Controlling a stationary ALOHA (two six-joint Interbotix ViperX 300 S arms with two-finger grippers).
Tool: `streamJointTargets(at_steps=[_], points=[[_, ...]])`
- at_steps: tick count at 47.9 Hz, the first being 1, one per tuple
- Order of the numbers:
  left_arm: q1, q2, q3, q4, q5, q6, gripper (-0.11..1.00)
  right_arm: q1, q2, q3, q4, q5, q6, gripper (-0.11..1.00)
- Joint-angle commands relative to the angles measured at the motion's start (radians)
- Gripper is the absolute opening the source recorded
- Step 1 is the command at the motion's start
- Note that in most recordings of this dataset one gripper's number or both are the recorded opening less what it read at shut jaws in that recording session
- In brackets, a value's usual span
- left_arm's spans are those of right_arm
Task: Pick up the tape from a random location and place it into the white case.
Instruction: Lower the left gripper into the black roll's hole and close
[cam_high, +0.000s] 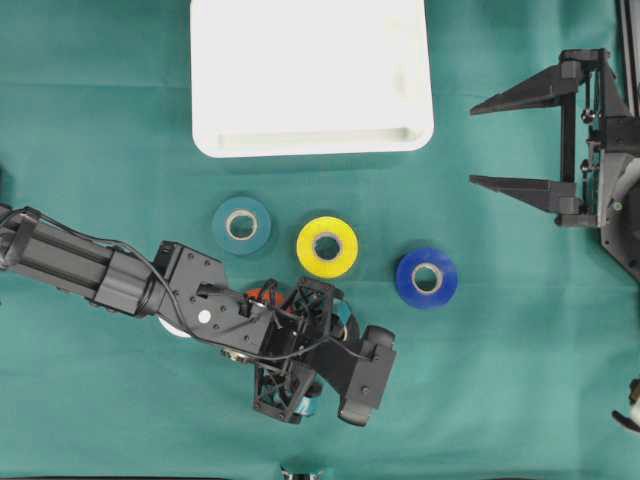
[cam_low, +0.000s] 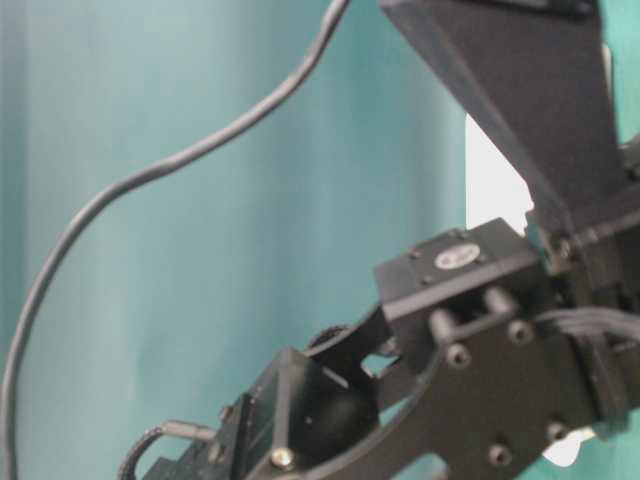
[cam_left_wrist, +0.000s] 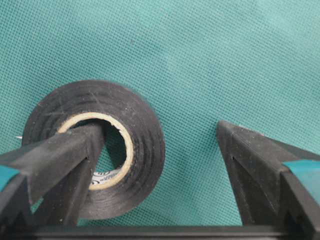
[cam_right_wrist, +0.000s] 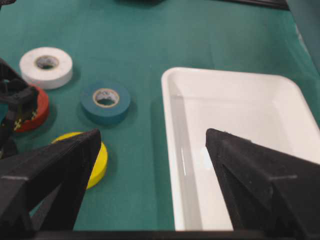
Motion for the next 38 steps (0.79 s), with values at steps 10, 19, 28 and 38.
streamJointTargets(at_steps=[10, 19, 28, 38], points=[[-0.005, -0.018, -0.012, 0.002, -0.005, -0.005, 0.97, 0.0, 0.005, -0.014, -0.005, -0.003, -0.002, 0.92], [-0.003, -0.018, -0.014, 0.002, -0.006, -0.005, 0.77, 0.0, 0.005, -0.012, -0.005, -0.003, 0.0, 0.92], [-0.003, -0.02, -0.015, 0.002, -0.002, -0.002, 0.25, 0.0, 0.006, -0.014, -0.005, -0.003, 0.002, 0.92], [-0.005, -0.02, -0.015, 0.003, 0.002, -0.002, 0.2, 0.0, 0.008, -0.014, -0.005, -0.003, 0.002, 0.92]])
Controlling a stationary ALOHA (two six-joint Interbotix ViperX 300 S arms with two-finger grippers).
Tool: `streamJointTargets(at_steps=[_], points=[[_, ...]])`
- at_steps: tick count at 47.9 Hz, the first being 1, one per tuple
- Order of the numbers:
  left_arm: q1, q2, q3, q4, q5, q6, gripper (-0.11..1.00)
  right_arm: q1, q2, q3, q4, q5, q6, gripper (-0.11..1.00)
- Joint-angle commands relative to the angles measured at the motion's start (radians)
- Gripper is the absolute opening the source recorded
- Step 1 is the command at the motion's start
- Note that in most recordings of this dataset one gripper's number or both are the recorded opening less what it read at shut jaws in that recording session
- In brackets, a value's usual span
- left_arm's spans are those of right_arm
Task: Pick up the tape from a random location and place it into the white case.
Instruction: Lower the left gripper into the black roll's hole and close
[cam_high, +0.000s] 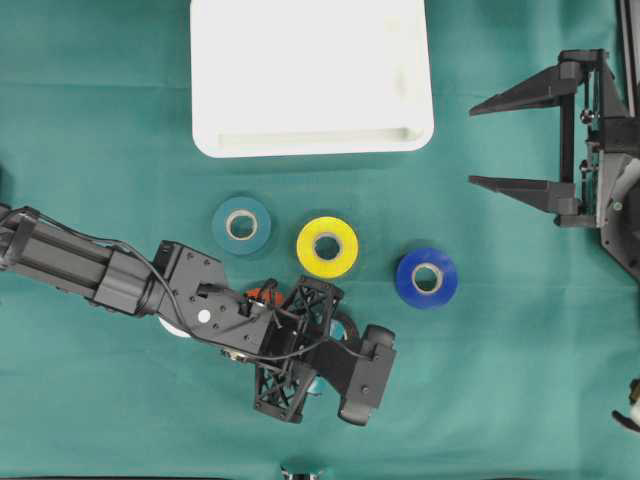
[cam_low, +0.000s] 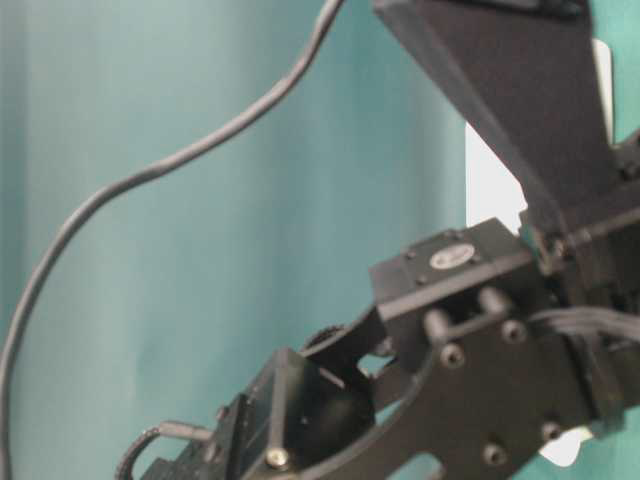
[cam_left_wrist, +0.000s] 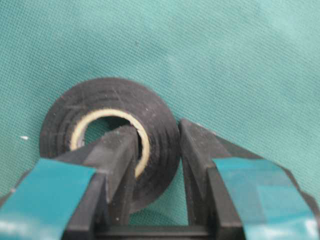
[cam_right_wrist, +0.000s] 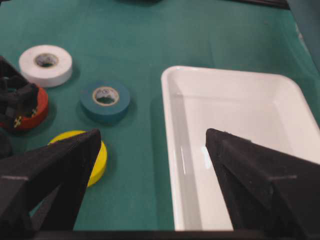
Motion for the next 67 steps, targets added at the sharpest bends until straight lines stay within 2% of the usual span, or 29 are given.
streamJointTargets(at_steps=[1, 37, 54, 67], points=[[-0.003, -0.02, -0.015, 0.002, 0.0, 0.0, 0.2, 0.0, 0.005, -0.014, -0.002, -0.003, 0.002, 0.92], [-0.003, -0.044, -0.021, 0.002, 0.028, 0.0, 0.2, 0.0, 0.005, -0.014, -0.002, -0.003, 0.002, 0.92], [0.002, -0.166, -0.046, 0.003, 0.118, 0.0, 0.2, 0.0, 0.002, -0.015, -0.002, -0.003, 0.002, 0.92], [0.006, -0.261, -0.101, 0.003, 0.181, 0.002, 0.2, 0.0, 0.0, -0.015, -0.002, -0.003, 0.005, 0.92]])
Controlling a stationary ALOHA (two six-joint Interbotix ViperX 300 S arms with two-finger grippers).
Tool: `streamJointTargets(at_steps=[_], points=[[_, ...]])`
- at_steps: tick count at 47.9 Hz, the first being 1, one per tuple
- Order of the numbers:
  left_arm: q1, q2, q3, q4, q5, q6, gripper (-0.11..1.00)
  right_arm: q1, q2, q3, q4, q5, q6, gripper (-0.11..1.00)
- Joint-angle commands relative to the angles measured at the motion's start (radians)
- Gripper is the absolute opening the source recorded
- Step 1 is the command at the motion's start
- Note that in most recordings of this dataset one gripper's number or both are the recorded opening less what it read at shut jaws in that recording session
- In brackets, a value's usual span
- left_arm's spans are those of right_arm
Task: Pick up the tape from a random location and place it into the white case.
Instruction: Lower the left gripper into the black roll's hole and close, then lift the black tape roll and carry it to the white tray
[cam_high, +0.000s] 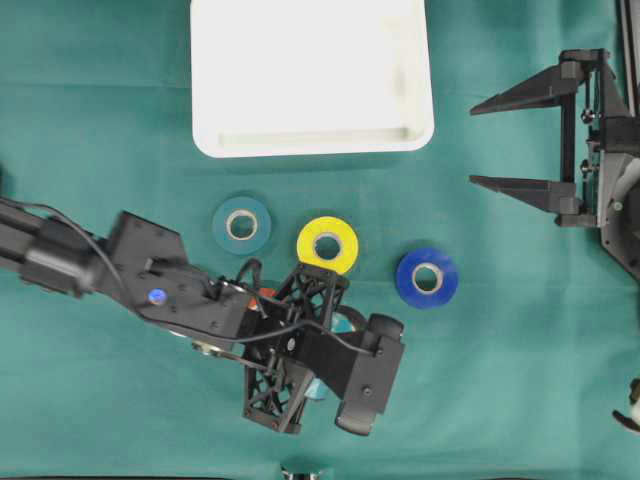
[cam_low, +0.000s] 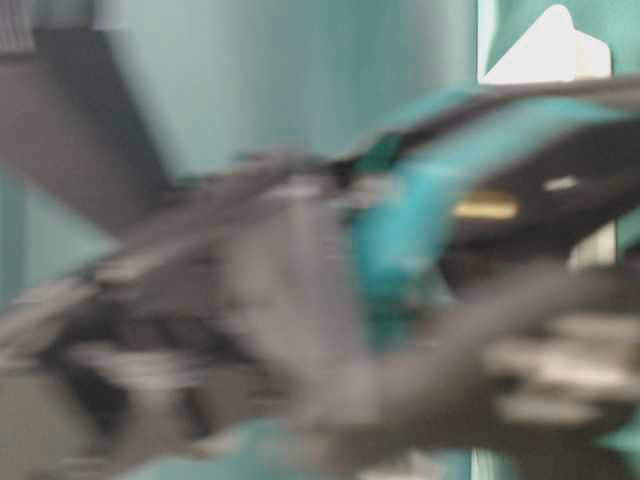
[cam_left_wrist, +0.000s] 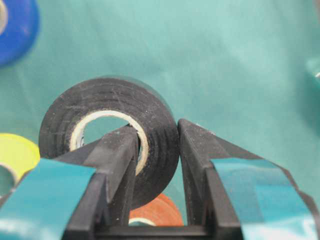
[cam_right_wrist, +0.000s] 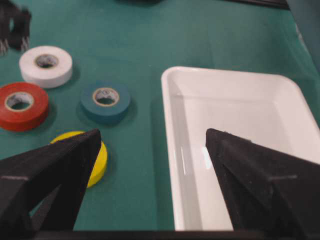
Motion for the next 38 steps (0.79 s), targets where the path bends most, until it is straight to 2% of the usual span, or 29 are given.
streamJointTargets(at_steps=[1, 17, 38], points=[[0.002, -0.064, -0.048, 0.003, 0.021, 0.002, 0.2, 0.0, 0.0, -0.015, -0.002, -0.003, 0.002, 0.92], [0.002, -0.078, -0.195, 0.018, 0.224, 0.008, 0.2, 0.0, 0.0, -0.015, -0.002, 0.009, 0.002, 0.92], [0.015, -0.167, -0.229, 0.018, 0.256, 0.029, 0.2, 0.0, -0.003, -0.017, 0.0, 0.029, 0.002, 0.92]])
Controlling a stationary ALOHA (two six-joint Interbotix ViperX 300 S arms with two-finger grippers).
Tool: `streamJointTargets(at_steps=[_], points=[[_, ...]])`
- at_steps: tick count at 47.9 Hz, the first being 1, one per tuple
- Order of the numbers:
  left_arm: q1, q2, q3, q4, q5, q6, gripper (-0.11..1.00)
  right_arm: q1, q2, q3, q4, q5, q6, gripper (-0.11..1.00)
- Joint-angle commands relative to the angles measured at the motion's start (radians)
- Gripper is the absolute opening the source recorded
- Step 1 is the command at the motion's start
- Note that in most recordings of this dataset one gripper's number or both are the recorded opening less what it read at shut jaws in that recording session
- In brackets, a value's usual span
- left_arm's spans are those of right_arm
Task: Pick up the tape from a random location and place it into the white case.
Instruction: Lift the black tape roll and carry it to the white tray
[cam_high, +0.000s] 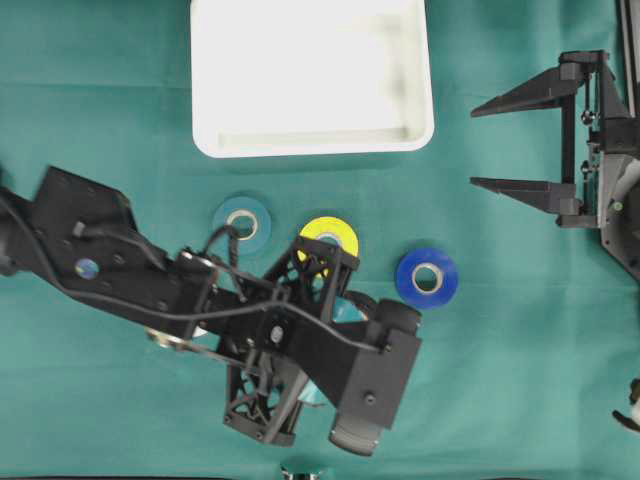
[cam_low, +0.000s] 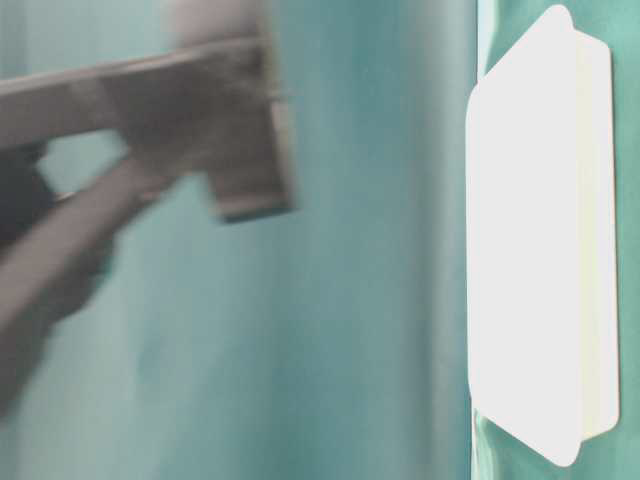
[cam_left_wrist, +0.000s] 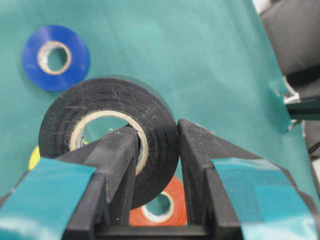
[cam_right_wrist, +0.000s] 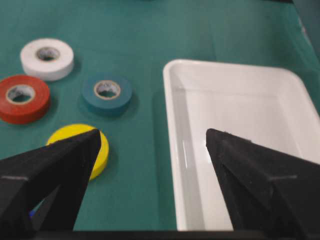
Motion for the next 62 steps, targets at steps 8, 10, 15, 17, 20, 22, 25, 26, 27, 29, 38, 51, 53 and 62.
streamJointTargets(at_steps=[8, 10, 15, 17, 20, 22, 25, 26, 27, 29, 38, 51, 53, 62], points=[[0.006, -0.058, -0.025, 0.003, -0.003, 0.003, 0.2, 0.0, 0.0, -0.017, -0.002, 0.002, 0.003, 0.92], [0.006, -0.058, -0.025, 0.003, -0.003, 0.003, 0.2, 0.0, 0.0, -0.017, -0.002, 0.002, 0.003, 0.92], [0.008, -0.06, -0.023, 0.003, -0.003, 0.003, 0.2, 0.0, 0.0, -0.017, -0.002, 0.002, 0.003, 0.92], [0.008, -0.06, -0.021, 0.005, -0.003, 0.003, 0.2, -0.002, -0.002, -0.017, -0.002, 0.003, 0.003, 0.92], [0.009, -0.061, -0.02, 0.003, -0.003, 0.003, 0.2, -0.002, -0.002, -0.017, -0.002, 0.005, 0.003, 0.92], [0.009, -0.061, -0.018, 0.003, -0.003, 0.003, 0.2, 0.0, -0.002, -0.017, -0.002, 0.006, 0.003, 0.92], [0.011, -0.063, -0.018, 0.003, -0.003, 0.003, 0.2, 0.0, -0.002, -0.017, -0.002, 0.006, 0.003, 0.92], [0.011, -0.063, -0.018, 0.003, -0.003, 0.003, 0.2, 0.0, -0.002, -0.017, -0.002, 0.006, 0.003, 0.92], [0.012, -0.063, -0.017, 0.005, -0.003, 0.003, 0.2, 0.0, -0.002, -0.017, 0.0, 0.006, 0.003, 0.92], [0.012, -0.063, -0.017, 0.003, -0.002, 0.003, 0.2, -0.002, -0.002, -0.017, -0.002, 0.006, 0.003, 0.92], [0.011, -0.063, -0.017, 0.003, -0.003, 0.002, 0.2, 0.0, -0.002, -0.017, -0.002, 0.009, 0.003, 0.92], [0.011, -0.064, -0.012, 0.003, -0.003, 0.0, 0.2, 0.0, 0.0, -0.017, -0.002, 0.009, 0.003, 0.92], [0.012, -0.066, -0.011, 0.003, -0.003, 0.0, 0.2, 0.0, -0.002, -0.017, -0.002, 0.011, 0.003, 0.92], [0.028, -0.071, 0.005, 0.003, -0.003, -0.003, 0.2, 0.0, -0.002, -0.017, -0.002, 0.011, 0.002, 0.92]])
